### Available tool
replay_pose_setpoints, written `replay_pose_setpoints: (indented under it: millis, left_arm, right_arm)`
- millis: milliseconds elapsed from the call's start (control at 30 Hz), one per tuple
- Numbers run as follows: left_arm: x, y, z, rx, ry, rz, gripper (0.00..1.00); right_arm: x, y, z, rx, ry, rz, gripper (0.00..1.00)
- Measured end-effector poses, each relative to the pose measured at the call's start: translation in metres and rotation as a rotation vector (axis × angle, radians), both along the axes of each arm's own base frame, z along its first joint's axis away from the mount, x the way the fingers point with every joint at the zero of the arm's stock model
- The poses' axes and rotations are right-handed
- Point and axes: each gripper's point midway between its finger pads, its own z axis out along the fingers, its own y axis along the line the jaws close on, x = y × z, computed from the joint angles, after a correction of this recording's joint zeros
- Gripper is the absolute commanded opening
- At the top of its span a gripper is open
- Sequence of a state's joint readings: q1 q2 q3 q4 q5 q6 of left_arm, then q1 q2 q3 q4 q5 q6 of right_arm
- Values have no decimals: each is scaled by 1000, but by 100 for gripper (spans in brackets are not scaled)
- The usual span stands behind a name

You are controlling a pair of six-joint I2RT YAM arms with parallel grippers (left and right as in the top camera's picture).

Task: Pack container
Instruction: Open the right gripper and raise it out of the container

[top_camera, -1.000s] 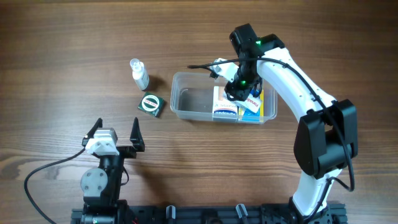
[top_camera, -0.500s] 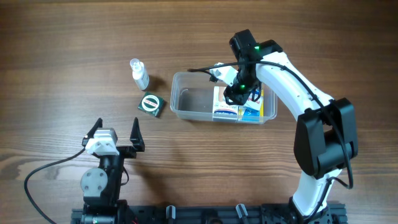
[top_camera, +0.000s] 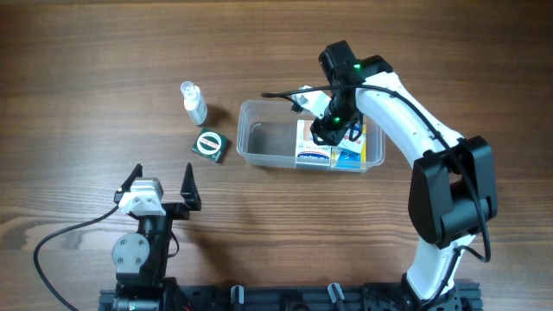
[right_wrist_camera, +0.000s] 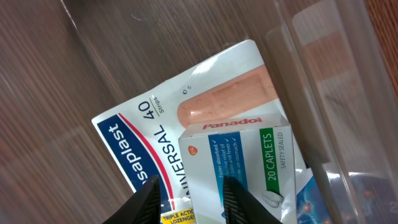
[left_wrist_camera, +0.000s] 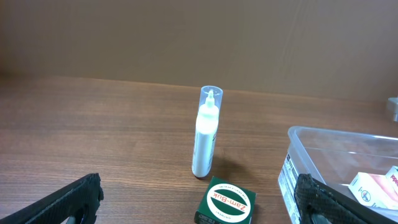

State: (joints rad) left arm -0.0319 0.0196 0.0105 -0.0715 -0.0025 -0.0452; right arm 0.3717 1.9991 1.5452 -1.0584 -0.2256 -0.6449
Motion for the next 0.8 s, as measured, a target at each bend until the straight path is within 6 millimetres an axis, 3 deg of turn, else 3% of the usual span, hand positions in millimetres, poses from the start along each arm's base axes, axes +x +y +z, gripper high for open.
replay_pose_setpoints:
  millis: [533,667,800]
  left_arm:
    - [0,0,0,0,0,0,100]
    - [0,0,0,0,0,0,100]
    - [0,0,0,0,0,0,100]
  right_arm:
    - [2,1,0,7,-8,-9,35]
    - [1,1,2,6,-4,-15,40]
    - [1,1,17,19,-38,-16,48]
